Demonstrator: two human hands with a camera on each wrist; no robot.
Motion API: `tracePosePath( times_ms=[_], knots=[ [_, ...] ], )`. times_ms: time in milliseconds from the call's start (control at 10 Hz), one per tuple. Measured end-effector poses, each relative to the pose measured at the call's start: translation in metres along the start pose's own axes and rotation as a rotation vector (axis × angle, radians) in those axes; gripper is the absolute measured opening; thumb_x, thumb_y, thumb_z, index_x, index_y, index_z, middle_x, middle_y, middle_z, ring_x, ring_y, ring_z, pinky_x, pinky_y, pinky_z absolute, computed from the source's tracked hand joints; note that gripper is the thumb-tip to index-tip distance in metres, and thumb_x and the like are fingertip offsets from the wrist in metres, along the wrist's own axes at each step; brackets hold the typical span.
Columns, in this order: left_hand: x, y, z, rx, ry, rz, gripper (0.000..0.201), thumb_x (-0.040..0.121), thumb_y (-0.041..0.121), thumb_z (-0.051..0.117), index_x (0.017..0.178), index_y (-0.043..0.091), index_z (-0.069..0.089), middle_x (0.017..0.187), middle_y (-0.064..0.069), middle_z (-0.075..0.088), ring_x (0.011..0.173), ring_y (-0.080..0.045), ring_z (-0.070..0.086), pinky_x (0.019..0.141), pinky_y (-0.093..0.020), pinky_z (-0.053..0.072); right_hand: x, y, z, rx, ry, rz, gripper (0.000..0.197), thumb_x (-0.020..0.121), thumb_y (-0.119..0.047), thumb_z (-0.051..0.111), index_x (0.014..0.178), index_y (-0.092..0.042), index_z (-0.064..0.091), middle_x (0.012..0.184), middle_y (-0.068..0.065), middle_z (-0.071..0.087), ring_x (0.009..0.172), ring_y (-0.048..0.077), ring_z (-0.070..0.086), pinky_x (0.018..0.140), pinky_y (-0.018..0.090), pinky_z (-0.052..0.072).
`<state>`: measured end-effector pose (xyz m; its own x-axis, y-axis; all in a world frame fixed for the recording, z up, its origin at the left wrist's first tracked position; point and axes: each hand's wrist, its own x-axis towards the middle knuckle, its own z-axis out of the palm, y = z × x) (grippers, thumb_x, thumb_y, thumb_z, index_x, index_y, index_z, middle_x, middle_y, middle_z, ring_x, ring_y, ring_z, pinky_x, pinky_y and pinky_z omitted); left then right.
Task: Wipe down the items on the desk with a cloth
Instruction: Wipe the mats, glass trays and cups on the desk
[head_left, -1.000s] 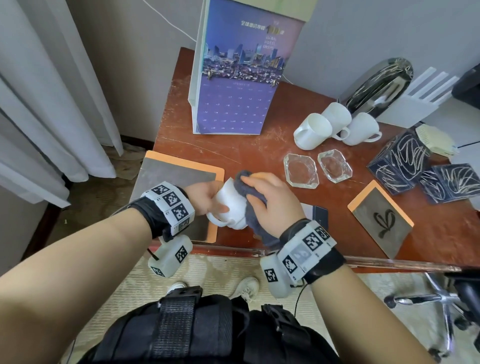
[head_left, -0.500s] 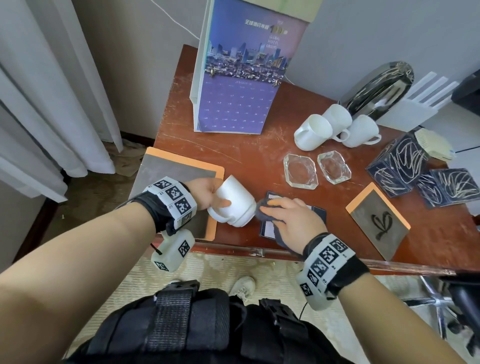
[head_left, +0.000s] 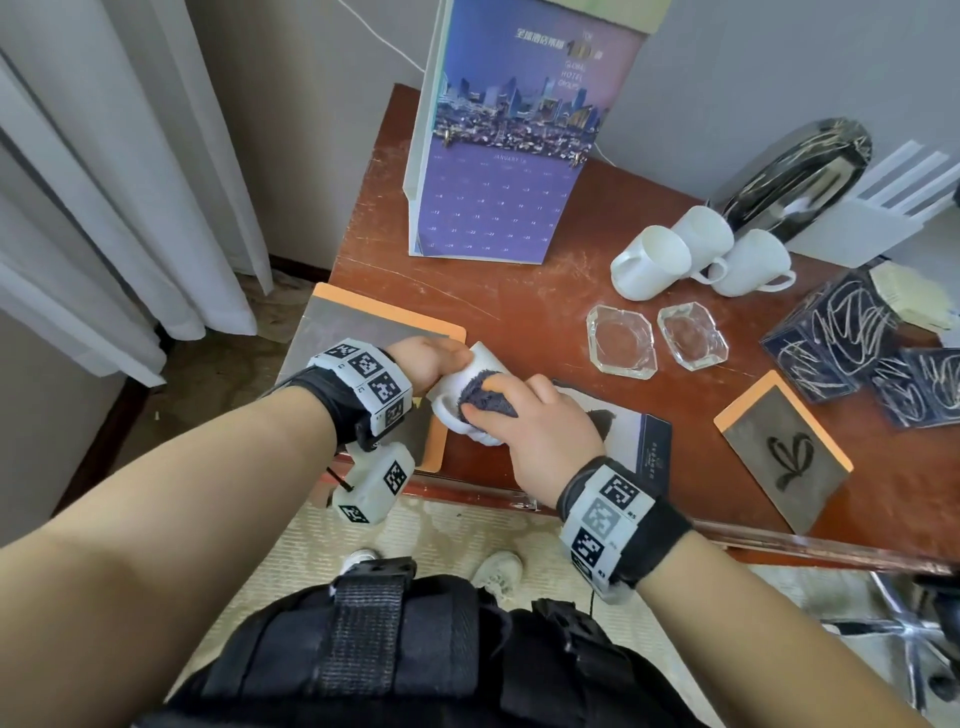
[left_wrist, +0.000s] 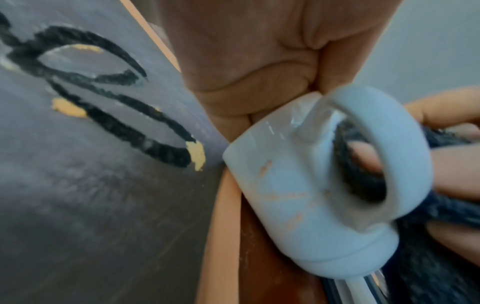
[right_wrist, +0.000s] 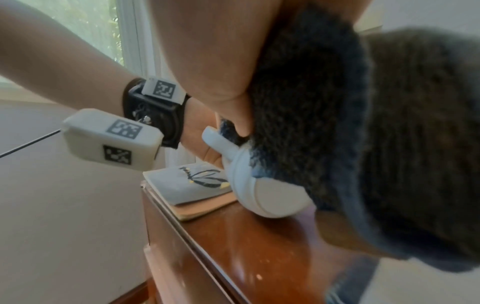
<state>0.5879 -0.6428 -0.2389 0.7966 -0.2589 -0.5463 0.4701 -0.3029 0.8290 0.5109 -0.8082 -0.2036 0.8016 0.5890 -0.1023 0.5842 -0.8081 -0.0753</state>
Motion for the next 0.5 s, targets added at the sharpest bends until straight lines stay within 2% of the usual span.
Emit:
tracePosePath(
  times_ms=[100,200,300,400,500],
  knots=[
    [0.002,0.0,0.002,0.005,0.009,0.012,0.025,0.096,0.023,0.049,0.071,0.029,0.046,0.074,0.01,0.045,0.08,-0.016,0.047,0.062,-0.013,0.033,-0.013,0.011,-0.01,-0.042,-0.055,0.072,0.063,0.049,0.007,0.077,0.102,-0.027,0.071,0.103,0.005,0.065,0.071,0.03,0.057,0.05,0.024,0.037],
    [0.001,0.0,0.005,0.004,-0.015,0.038,0.028,0.097,0.021,0.047,0.069,0.025,0.047,0.068,0.005,0.045,0.059,-0.007,0.041,0.056,-0.017,0.032,-0.014,0.024,-0.016,0.046,-0.083,0.209,0.055,0.075,0.003,0.063,0.119,-0.03,0.063,0.125,0.001,0.055,0.099,0.034,0.052,0.068,0.028,0.042],
    [-0.002,0.002,0.008,-0.023,-0.021,0.063,0.034,0.098,0.015,0.043,0.065,0.019,0.045,0.062,0.001,0.041,0.046,-0.003,0.043,0.047,-0.014,0.03,-0.008,0.028,-0.03,0.123,0.011,0.314,0.047,0.088,-0.003,0.05,0.127,-0.029,0.057,0.135,0.001,0.048,0.115,0.034,0.042,0.089,0.04,0.045],
    [-0.009,0.006,0.007,-0.023,-0.061,0.049,0.033,0.099,0.011,0.04,0.067,0.017,0.046,0.056,0.009,0.051,0.047,-0.002,0.048,0.049,-0.011,0.035,0.011,0.014,-0.033,0.133,-0.007,0.247,0.05,0.091,-0.01,0.047,0.135,-0.033,0.048,0.14,-0.004,0.04,0.118,0.028,0.036,0.091,0.036,0.042],
    [-0.013,0.006,0.006,-0.051,-0.096,0.078,0.034,0.099,0.004,0.036,0.069,0.014,0.049,0.036,0.01,0.051,0.034,0.002,0.046,0.042,-0.008,0.034,0.013,0.007,-0.016,0.187,-0.116,0.201,0.052,0.094,-0.01,0.041,0.138,-0.038,0.041,0.145,-0.009,0.032,0.119,0.023,0.032,0.097,0.034,0.037]
  ],
)
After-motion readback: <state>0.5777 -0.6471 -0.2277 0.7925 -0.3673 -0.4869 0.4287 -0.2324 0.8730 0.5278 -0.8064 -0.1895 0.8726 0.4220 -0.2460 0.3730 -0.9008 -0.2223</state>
